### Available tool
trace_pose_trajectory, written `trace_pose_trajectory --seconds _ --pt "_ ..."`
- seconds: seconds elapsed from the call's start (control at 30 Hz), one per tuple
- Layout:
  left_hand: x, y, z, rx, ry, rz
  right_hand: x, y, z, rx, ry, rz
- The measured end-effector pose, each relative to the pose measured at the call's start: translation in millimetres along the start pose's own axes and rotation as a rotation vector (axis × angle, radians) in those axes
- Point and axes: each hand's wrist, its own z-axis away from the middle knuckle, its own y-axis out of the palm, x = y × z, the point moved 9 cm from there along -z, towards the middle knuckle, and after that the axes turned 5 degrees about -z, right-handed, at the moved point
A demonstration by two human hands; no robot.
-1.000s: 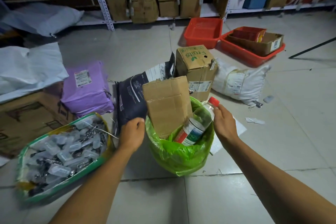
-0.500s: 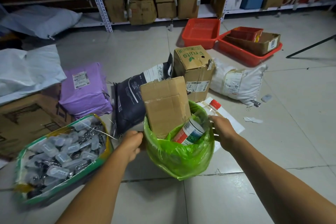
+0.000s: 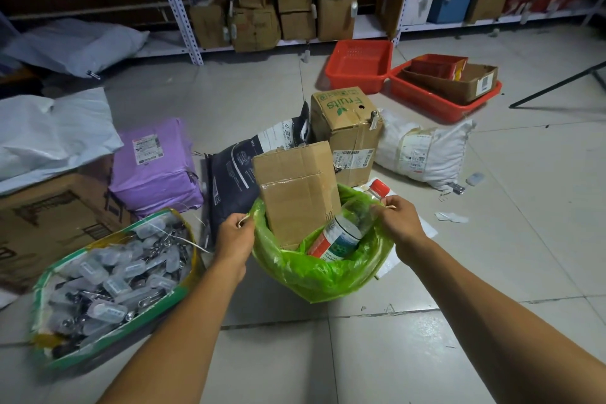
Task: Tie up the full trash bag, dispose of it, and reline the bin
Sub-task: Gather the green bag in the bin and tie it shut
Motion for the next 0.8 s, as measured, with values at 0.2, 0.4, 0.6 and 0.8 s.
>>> trace_pose_trajectory --seconds 0.2,0.4,0.6,0.8 --pt "-23.1 -11.2 6.7 -0.095 0.112 -0.011 12.6 -12.9 3.0 -0.109 -0.083 0.138" --pt "-36.6 5.6 3.7 -0.013 -0.067 0.258 33.2 2.4 0.7 0.026 0.063 -0.165" --pt "-56.3 17.8 12.8 0.082 -0.136 0.395 67.4 14.9 9.9 0.093 -0.003 -0.276" --pt "-53.1 2.6 -0.5 0.139 -0.236 0.063 56.4 4.1 -1.1 0.057 0.122 0.136"
